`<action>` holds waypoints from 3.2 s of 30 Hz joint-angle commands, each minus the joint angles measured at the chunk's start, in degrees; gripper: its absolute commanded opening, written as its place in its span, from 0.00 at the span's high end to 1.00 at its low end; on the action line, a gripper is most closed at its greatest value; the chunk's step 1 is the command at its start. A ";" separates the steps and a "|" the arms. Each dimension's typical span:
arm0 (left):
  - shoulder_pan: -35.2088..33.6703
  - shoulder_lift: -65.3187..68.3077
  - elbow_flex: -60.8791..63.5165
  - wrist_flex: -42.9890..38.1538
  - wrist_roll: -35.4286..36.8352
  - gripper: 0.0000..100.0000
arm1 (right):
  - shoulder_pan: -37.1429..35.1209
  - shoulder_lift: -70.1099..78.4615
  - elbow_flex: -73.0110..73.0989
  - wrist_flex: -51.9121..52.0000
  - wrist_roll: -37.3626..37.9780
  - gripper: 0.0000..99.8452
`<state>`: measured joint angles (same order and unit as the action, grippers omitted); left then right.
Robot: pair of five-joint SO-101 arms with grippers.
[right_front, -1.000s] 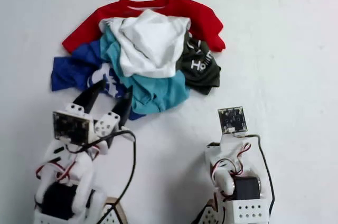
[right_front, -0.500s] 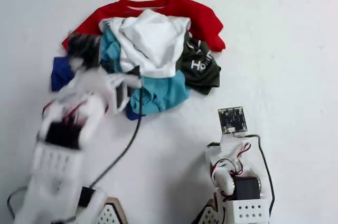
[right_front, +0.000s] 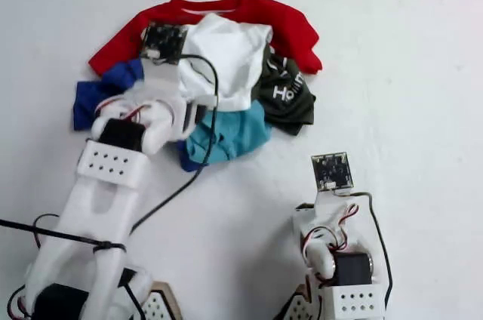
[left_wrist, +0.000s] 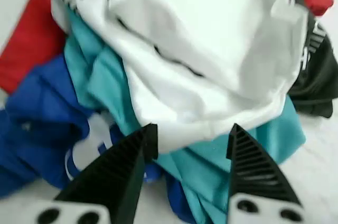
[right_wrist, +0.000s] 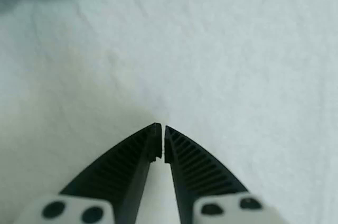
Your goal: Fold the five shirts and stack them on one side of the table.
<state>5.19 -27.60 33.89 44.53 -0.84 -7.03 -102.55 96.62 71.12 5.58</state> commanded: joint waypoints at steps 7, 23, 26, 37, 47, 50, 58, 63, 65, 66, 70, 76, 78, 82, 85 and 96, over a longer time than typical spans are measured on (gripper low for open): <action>0.00 19.25 -14.37 -5.54 -1.14 0.72 | 0.31 -0.48 0.35 0.40 -0.18 0.98; -4.66 71.03 -63.87 23.56 2.73 0.89 | 0.31 -0.48 0.35 0.40 -0.18 0.98; -7.65 75.96 -71.52 29.89 3.08 0.96 | 0.31 -0.48 0.35 0.40 -0.18 0.98; -27.69 80.00 -93.23 49.93 -7.65 0.97 | 0.31 -0.48 0.35 0.40 -0.18 0.98; -53.01 80.62 -109.05 54.51 -18.81 0.97 | 0.31 -0.48 0.35 0.40 -0.18 0.98; -56.79 80.62 -109.58 54.51 -21.98 0.97 | 0.31 -0.48 0.35 0.40 -0.18 0.98; -64.79 79.91 -111.16 53.10 -22.51 0.97 | 0.31 -0.48 0.35 0.40 -0.18 0.98; -70.86 80.62 -116.97 49.14 -22.33 0.97 | 0.31 -0.48 0.35 0.40 -0.18 0.98; -72.09 80.62 -117.32 48.70 -22.59 0.97 | 0.31 -0.48 0.35 0.40 -0.18 0.98; -72.53 80.62 -117.23 48.70 -22.68 0.97 | 0.31 -0.48 0.35 0.40 -0.18 0.98; -73.41 80.70 -117.14 48.88 -22.68 0.97 | 0.31 -0.48 0.35 0.40 -0.18 0.98; -74.37 79.91 -118.02 48.79 -22.42 0.97 | 0.31 -0.48 0.35 0.40 -0.18 0.98; -75.43 80.18 -119.96 48.97 -22.42 0.97 | 0.31 -0.48 0.35 0.40 -0.18 0.98; -75.60 82.20 -120.92 48.88 -22.59 0.97 | 0.31 -0.48 0.35 0.40 -0.18 0.98; -73.58 84.22 -120.75 48.79 -22.42 0.96 | 0.31 -0.48 0.35 0.40 -0.18 0.98; -59.78 85.45 -129.36 58.20 -10.02 0.75 | 0.31 -0.48 0.35 0.40 -0.18 0.98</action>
<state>-61.01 58.81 -91.12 97.89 -13.14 -7.03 -102.55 96.62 71.12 5.58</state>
